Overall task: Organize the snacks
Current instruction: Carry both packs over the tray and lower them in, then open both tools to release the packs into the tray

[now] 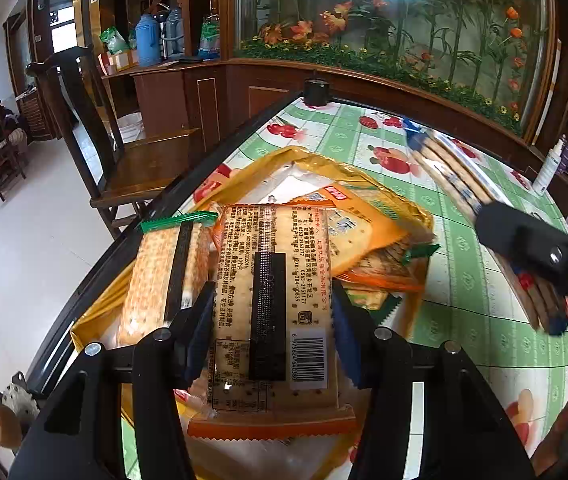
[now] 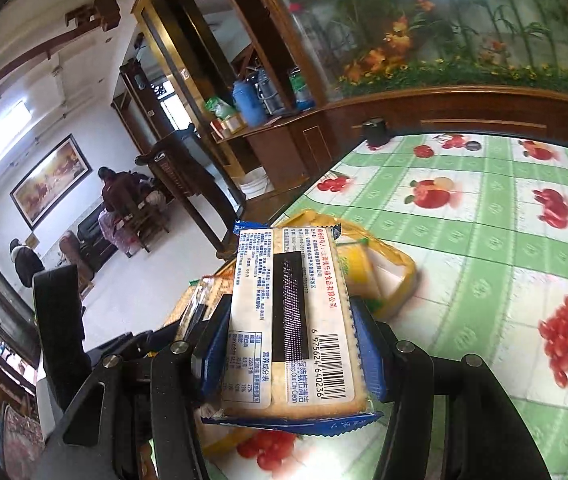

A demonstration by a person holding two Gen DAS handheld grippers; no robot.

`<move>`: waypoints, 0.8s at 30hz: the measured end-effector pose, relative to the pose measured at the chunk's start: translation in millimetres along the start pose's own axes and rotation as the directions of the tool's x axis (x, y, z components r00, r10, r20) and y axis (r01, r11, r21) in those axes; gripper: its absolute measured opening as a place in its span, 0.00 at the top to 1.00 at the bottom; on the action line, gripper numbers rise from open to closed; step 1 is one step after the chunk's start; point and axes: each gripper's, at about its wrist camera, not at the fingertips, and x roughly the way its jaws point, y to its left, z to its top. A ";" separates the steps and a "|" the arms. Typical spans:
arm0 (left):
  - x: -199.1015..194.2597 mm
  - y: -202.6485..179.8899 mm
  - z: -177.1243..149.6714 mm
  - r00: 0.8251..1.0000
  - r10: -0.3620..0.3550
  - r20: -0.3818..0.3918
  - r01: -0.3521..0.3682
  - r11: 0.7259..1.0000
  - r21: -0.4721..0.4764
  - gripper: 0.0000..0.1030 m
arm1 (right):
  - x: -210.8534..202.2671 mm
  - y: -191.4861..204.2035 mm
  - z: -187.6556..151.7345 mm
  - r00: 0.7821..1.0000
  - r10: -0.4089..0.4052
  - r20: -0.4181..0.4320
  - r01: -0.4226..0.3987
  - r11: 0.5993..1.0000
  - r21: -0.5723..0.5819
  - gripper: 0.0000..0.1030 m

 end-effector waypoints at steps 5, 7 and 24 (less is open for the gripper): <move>5.6 7.7 3.2 1.000 0.001 -0.006 -0.001 1.000 -0.011 0.49 | 22.0 0.4 12.5 1.000 0.002 -0.020 -0.002 1.000 -0.007 0.45; 6.1 10.6 4.3 1.000 0.000 -0.008 0.000 1.000 -0.018 0.49 | 29.6 1.5 16.3 1.000 0.003 -0.026 -0.003 1.000 -0.011 0.45; 12.4 9.4 8.9 1.000 0.002 -0.026 -0.002 1.000 -0.020 0.49 | 91.7 15.6 35.9 0.995 -0.042 -0.092 0.033 0.996 -0.087 0.45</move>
